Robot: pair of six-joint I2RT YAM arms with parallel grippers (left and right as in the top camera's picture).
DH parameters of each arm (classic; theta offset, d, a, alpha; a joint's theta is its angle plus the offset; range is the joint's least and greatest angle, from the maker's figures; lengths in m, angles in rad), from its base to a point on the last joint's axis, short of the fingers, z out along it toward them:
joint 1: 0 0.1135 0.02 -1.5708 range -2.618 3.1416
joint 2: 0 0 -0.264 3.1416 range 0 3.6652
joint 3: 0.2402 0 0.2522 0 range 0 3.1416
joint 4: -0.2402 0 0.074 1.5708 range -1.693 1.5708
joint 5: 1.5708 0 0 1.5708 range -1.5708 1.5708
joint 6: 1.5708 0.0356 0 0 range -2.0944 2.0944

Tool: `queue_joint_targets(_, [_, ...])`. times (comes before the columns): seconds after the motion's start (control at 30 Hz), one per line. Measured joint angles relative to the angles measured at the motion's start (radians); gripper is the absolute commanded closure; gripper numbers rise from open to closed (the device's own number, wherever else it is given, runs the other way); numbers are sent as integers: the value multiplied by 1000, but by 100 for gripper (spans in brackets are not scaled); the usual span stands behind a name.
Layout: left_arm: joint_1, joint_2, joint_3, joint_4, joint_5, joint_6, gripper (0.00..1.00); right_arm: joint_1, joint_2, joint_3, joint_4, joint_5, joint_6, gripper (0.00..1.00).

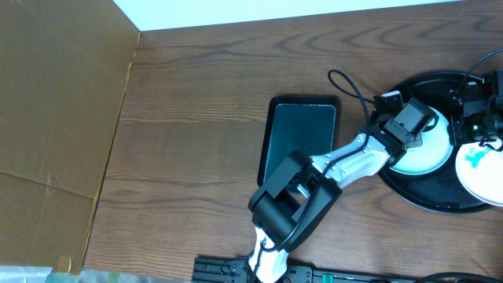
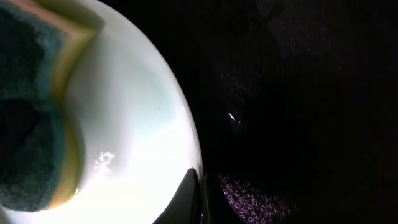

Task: Clean dirty plates on tray and stack at the side
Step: 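Scrub the next plate with the sponge while the right gripper holds it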

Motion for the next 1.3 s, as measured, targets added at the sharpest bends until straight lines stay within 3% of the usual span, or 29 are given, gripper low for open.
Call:
queue_joint_targets(0.17, [13,0,7,-32,2,38,93,0,0,0,0,0,0,99])
queue_joint_targets(0.43, [74,-6,17,-87,30,245,93,0,0,0,-2,-12,0,99])
queue_joint_targets(0.67, [130,-6,16,-33,43,373,93,0,0,0,-2,-20,6,99])
queue_joint_targets(0.87, [148,-2,0,69,101,381,93,0,0,0,-1,-20,18,98])
queue_joint_targets(1.13, [170,11,-8,259,343,306,93,0,0,0,4,-19,21,99])
queue_joint_targets(1.3, [171,11,-8,262,454,288,93,0,0,0,3,-19,21,99])
